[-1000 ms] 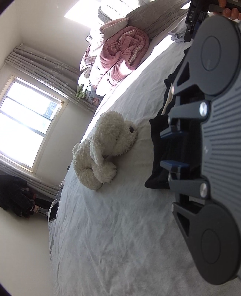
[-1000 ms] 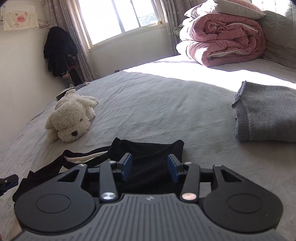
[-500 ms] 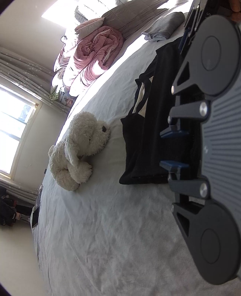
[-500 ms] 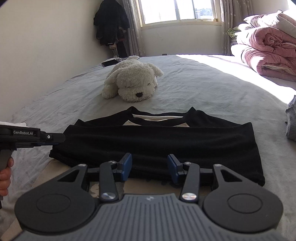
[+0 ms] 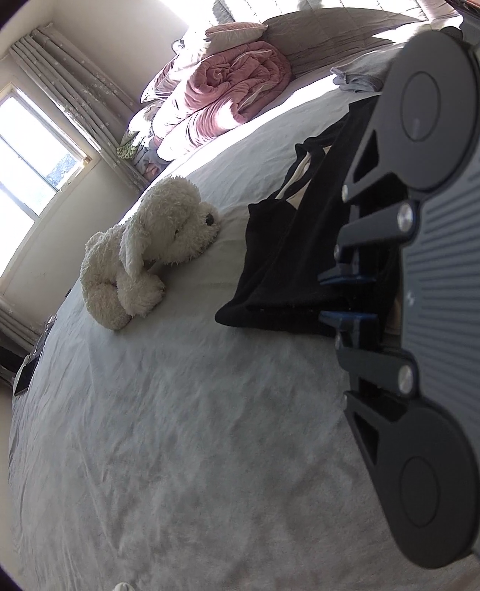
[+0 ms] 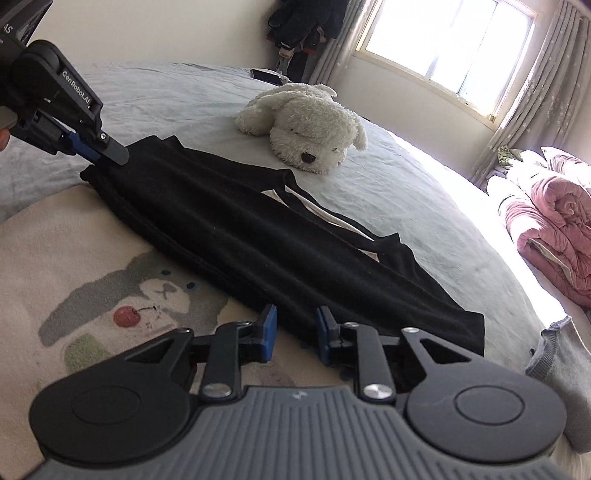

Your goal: Fold clothes

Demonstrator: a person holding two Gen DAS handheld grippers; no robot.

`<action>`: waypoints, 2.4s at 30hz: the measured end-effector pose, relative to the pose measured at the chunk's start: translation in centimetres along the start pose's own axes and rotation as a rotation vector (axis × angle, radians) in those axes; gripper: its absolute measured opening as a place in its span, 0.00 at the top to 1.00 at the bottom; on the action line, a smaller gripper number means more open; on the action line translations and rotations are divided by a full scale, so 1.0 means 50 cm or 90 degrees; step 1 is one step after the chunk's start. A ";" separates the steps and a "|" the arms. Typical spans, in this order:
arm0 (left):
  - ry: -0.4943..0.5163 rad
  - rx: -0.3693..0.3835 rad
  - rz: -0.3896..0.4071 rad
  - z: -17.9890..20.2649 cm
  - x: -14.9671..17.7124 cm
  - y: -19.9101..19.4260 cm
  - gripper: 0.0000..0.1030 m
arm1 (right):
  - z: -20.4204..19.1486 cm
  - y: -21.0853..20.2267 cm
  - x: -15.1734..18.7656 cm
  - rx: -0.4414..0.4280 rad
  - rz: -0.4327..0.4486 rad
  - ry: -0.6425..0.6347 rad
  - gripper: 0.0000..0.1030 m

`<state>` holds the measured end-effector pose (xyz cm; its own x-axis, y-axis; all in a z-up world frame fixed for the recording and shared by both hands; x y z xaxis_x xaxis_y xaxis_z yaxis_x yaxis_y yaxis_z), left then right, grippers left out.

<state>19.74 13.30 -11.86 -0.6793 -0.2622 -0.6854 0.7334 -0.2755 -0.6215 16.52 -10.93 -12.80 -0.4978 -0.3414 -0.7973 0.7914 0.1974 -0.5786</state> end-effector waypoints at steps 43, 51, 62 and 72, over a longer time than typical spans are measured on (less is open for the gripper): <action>0.272 -0.060 0.068 0.116 0.013 0.009 0.43 | 0.187 -0.028 0.011 0.068 -0.009 0.277 0.56; 0.301 -0.057 0.077 0.140 0.027 0.031 0.37 | 0.159 0.025 0.006 0.048 0.015 0.296 0.54; 0.334 -0.087 0.059 0.135 0.045 0.038 0.35 | 0.179 -0.014 0.030 0.028 -0.030 0.317 0.54; 0.335 -0.056 0.057 0.157 0.054 0.048 0.32 | 0.195 0.020 0.002 0.039 -0.007 0.337 0.54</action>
<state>19.48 4.67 -12.23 -0.5264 0.2234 -0.8204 0.8021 -0.1895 -0.5663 20.73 -19.72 -11.80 -0.6050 0.1709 -0.7777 0.7962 0.1362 -0.5895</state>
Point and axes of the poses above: each gripper's, at about its wrist camera, not at the fingertips, and y roughly the way its jaws point, z to its right, x to its underside, the point moved 8 cm from there along y, roughly the way its jaws point, and after that the axes turned 13 degrees about y, right-handed, at the moved point
